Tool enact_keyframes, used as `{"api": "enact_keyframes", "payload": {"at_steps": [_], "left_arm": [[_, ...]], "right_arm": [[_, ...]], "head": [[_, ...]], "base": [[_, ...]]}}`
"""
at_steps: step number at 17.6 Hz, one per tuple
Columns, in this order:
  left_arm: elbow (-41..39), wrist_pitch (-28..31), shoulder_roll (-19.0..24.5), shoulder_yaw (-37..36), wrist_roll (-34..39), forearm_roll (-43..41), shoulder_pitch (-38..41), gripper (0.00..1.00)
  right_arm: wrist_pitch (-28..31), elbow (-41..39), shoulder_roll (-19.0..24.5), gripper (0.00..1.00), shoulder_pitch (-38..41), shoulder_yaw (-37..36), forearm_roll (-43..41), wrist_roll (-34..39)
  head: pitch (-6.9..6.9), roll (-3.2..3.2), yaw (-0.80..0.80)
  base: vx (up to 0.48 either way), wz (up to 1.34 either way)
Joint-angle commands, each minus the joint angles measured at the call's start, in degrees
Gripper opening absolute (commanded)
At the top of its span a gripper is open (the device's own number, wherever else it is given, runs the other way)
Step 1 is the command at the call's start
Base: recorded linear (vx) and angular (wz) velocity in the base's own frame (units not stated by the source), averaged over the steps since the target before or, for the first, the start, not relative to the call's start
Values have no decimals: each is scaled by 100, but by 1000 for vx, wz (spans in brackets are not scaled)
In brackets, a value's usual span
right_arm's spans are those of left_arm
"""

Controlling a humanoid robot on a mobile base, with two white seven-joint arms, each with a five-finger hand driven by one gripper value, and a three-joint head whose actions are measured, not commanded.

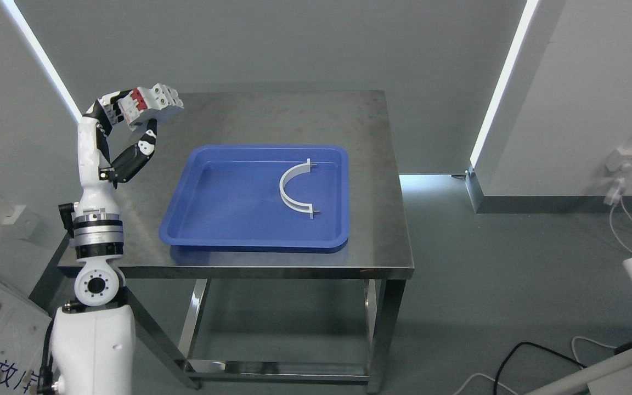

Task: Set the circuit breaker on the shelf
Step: 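Lift the circuit breaker up off the tray with the left hand, then hold the breaker in the left hand while turning toward the bin rack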

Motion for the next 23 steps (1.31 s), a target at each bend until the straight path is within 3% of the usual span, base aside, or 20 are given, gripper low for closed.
{"api": "enact_keyframes", "payload": {"at_steps": [1,5,16,23], "left_arm": [[-1187,90,-54,-51,21,624,844,10],[-1846,1090,-54,2,-305,1354,809,10],[-1979,1075,-54,63,-657,1399,932,9],[-1988,1075,-54,64,-657,1399,923,9]], "right_arm": [[312,0,-100,100,0,114,0,3],[312,0,-100,100,0,114,0,3],[312,0,-100,100,0,114,0,3],[312,0,-100,100,0,114,0,3]], "head": [[0,0,0],[0,0,0],[0,0,0],[1,0,0]], "base": [[0,0],[-3,-8],[-41,-168],[-208,-163]]}}
